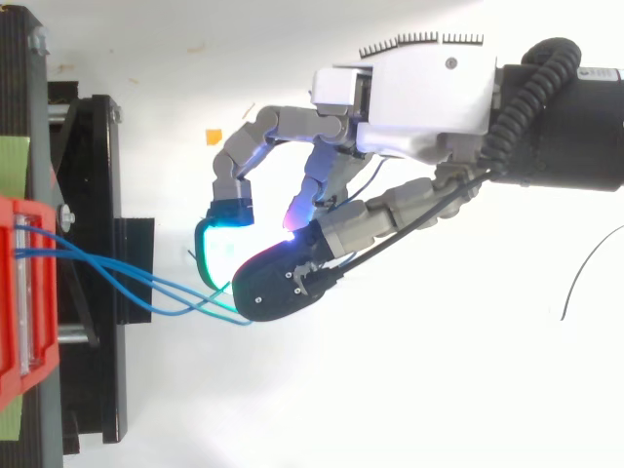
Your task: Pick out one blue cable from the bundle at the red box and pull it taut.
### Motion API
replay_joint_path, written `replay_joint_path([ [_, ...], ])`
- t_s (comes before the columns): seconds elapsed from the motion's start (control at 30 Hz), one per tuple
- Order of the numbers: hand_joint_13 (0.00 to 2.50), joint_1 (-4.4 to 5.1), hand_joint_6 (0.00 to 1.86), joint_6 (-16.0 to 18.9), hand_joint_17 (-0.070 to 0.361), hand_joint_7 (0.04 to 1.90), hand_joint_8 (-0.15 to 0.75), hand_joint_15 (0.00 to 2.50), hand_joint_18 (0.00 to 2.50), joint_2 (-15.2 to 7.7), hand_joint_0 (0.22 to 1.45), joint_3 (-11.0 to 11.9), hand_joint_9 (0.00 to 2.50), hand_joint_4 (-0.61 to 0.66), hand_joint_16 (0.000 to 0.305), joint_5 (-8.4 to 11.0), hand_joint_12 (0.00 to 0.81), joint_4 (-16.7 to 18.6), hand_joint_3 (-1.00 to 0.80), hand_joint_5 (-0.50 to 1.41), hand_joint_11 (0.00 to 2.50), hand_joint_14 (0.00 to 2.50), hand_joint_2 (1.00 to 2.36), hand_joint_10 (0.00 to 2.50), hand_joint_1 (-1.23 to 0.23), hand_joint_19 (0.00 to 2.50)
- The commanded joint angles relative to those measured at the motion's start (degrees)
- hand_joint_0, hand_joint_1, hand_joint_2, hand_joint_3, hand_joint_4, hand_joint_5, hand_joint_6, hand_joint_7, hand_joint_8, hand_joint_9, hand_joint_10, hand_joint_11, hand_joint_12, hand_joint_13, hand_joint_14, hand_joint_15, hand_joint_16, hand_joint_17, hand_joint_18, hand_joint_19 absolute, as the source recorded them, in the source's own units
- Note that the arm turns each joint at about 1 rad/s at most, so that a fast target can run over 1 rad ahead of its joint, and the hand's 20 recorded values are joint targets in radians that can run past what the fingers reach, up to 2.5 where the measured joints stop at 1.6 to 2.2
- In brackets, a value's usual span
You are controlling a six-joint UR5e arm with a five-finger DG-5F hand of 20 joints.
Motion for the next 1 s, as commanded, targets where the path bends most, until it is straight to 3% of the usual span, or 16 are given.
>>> replay_joint_path([
  [0.0,1.01,0.15,0.89,0.0,0.109,0.93,0.228,0.63,0.93,0.0,0.55,0.08,1.28,-0.18,0.048,0.04,0.308,-0.04,-0.09,-0.03,0.59,0.02,1.02,0.02,-0.79,0.78],
  [0.2,1.03,0.41,0.88,1.14,0.116,0.93,0.231,0.63,0.97,0.0,0.55,0.08,1.29,-0.19,0.051,1.36,0.319,-0.04,-0.07,-0.03,0.57,0.02,1.01,0.02,-0.82,0.75],
  [0.6,1.02,0.94,0.88,2.2,0.119,0.93,0.229,0.59,0.97,0.88,0.55,0.0,1.28,-0.19,0.053,1.71,0.321,-0.48,-0.06,-0.02,0.52,0.02,1.01,0.02,-0.81,0.72],
  [0.8,0.88,1.56,0.87,2.37,0.115,0.91,0.22,0.44,0.91,2.55,0.55,0.0,1.17,-0.2,0.051,5.67,0.295,-4.43,-0.06,-0.02,0.35,0.02,1.01,0.01,-0.81,0.64],
  [0.97,0.8,1.82,0.86,2.29,0.109,0.9,0.215,0.35,0.87,2.46,0.55,-0.18,1.03,-0.2,0.049,5.93,0.279,-4.96,-0.07,-0.02,0.21,0.01,1.01,0.01,-0.81,0.6],
])
